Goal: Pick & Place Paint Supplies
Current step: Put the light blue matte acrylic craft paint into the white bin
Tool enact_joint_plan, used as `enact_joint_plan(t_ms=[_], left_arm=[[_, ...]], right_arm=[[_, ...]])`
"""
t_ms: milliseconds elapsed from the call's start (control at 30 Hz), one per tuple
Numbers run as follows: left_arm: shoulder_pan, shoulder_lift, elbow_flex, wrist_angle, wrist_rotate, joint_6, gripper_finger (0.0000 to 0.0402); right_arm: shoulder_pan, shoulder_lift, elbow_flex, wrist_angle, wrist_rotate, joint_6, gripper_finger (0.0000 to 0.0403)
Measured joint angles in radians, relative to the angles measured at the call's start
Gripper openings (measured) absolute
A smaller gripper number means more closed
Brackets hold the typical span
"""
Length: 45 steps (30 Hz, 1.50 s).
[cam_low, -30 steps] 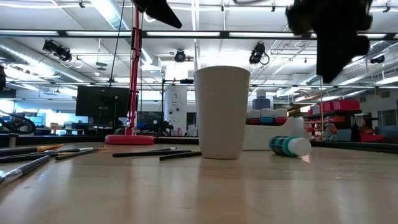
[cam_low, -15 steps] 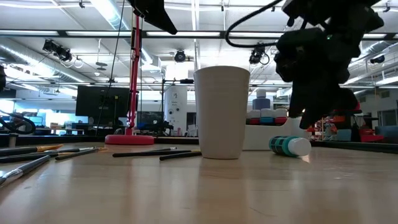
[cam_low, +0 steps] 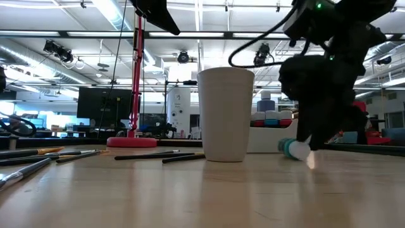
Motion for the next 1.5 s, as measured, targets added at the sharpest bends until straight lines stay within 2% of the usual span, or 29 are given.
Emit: enact_joint_plan(t_ms=[267, 533, 1033, 1500], left_arm=[[0.000, 0.000, 0.000, 0.000, 0.000, 0.001, 0.0167], [0.000, 0.000, 0.000, 0.000, 0.000, 0.001, 0.0167], [0.000, 0.000, 0.000, -0.001, 0.001, -0.011, 0.0167], [0.000, 0.000, 0.000, -0.001, 0.001, -0.014, 0.0167]], right_arm=[[-0.049, 0.043, 0.000, -0.041, 0.051, -0.002, 0.0187], [-0.111, 0.033, 0.003, -0.149, 0.049, -0.090, 0.0186], [-0.131, 0.036, 0.000, -0.075, 0.103, -0.131, 0.0187], [-0.127, 0.036, 0.000, -0.071, 0.135, 0.002, 0.0187]])
